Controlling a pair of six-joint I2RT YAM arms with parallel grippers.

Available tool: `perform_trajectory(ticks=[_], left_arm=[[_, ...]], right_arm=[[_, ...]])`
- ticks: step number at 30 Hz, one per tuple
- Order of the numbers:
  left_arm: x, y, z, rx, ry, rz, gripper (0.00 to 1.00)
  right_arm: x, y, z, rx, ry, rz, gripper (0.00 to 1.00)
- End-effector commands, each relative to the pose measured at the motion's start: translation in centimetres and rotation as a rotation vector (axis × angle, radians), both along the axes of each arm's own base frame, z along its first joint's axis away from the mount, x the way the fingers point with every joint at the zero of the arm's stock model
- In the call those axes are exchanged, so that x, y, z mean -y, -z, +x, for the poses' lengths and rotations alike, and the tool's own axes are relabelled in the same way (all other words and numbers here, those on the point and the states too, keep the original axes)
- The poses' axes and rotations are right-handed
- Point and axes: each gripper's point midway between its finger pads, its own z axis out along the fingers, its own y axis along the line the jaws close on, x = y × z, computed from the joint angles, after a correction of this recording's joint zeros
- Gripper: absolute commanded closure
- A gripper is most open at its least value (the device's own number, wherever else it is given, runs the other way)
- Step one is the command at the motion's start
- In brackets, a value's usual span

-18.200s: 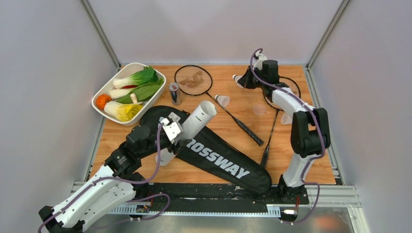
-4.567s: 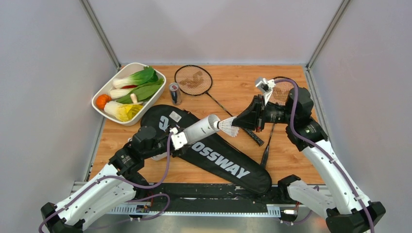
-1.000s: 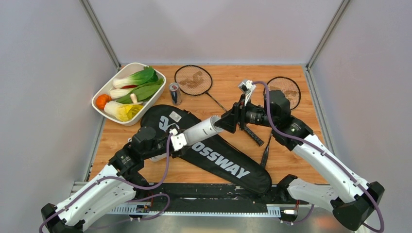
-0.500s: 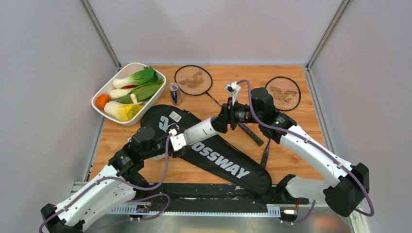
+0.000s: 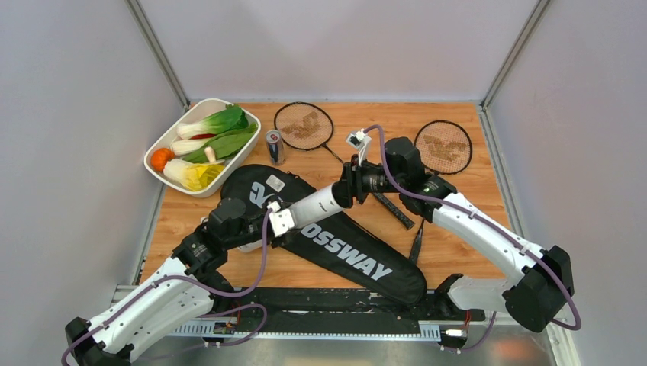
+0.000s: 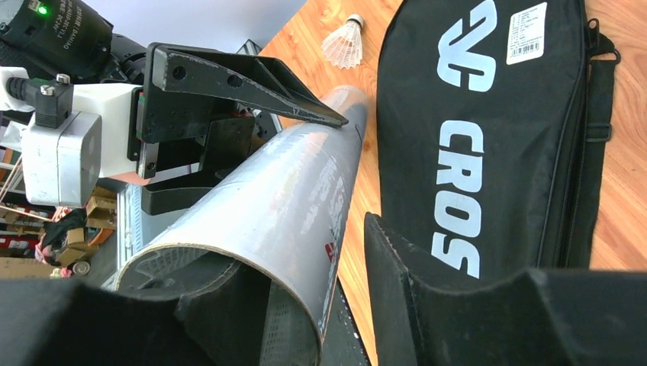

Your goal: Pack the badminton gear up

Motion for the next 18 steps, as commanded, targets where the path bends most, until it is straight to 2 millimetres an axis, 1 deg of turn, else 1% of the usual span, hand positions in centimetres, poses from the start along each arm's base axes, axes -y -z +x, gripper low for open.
perform_trajectory(ticks=[1, 2, 3, 5, 10, 12, 13, 15, 16, 18], left_arm=[[0.8, -3.1, 0.4, 0.081, 0.02, -0.074, 1.0], [0.8, -3.1, 0.4, 0.081, 0.019, -0.073, 1.0], [0.8, -3.1, 0.4, 0.082, 0.015, -0.071, 1.0], [0.6, -3.1, 0.6, 0.084, 0.005, -0.068, 1.0], [0.5, -2.8, 0.7, 0.08, -0.005, -0.059, 1.0], [0.5, -2.7, 0.7, 0.078, -0.003, -0.058, 1.0], [0.5, -2.8, 0.7, 0.079, -0.002, -0.059, 1.0], [0.5, -2.8, 0.7, 0.08, -0.004, -0.059, 1.0], [0.5, -2.8, 0.7, 0.08, -0.004, -0.059, 1.0], [0.5, -2.8, 0.6, 0.079, -0.003, -0.059, 1.0]], right_arm=[[0.3, -0.8, 0.0, 0.027, 0.023, -0.012, 0.53], [0.5, -1.2, 0.1, 0.035, 0.038, -0.015, 0.52], [0.9, -1.6, 0.2, 0.044, 0.058, -0.02, 0.48], [1.7, -3.0, 0.5, 0.079, 0.108, -0.025, 0.39], [4.6, -6.4, 0.7, 0.177, 0.232, 0.006, 0.3], [5.7, -7.2, 0.9, 0.204, 0.274, 0.018, 0.29], [6.3, -7.5, 1.3, 0.219, 0.302, 0.017, 0.29], [7.5, -7.3, 2.5, 0.238, 0.377, -0.006, 0.29], [8.3, -7.0, 3.3, 0.249, 0.432, -0.026, 0.3], [10.2, -5.5, 5.5, 0.26, 0.565, -0.093, 0.32]])
